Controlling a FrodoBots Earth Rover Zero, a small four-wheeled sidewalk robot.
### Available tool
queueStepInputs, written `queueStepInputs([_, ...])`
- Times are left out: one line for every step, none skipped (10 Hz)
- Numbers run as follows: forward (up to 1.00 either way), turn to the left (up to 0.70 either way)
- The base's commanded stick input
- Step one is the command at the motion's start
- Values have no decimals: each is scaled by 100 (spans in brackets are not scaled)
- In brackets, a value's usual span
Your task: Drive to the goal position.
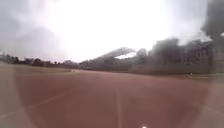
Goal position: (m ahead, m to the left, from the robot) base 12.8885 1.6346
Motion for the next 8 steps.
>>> queueStepInputs([70,0])
queueStepInputs([70,0])
queueStepInputs([70,0])
queueStepInputs([70,0])
queueStepInputs([70,0])
queueStepInputs([70,0])
queueStepInputs([70,0])
queueStepInputs([70,0])
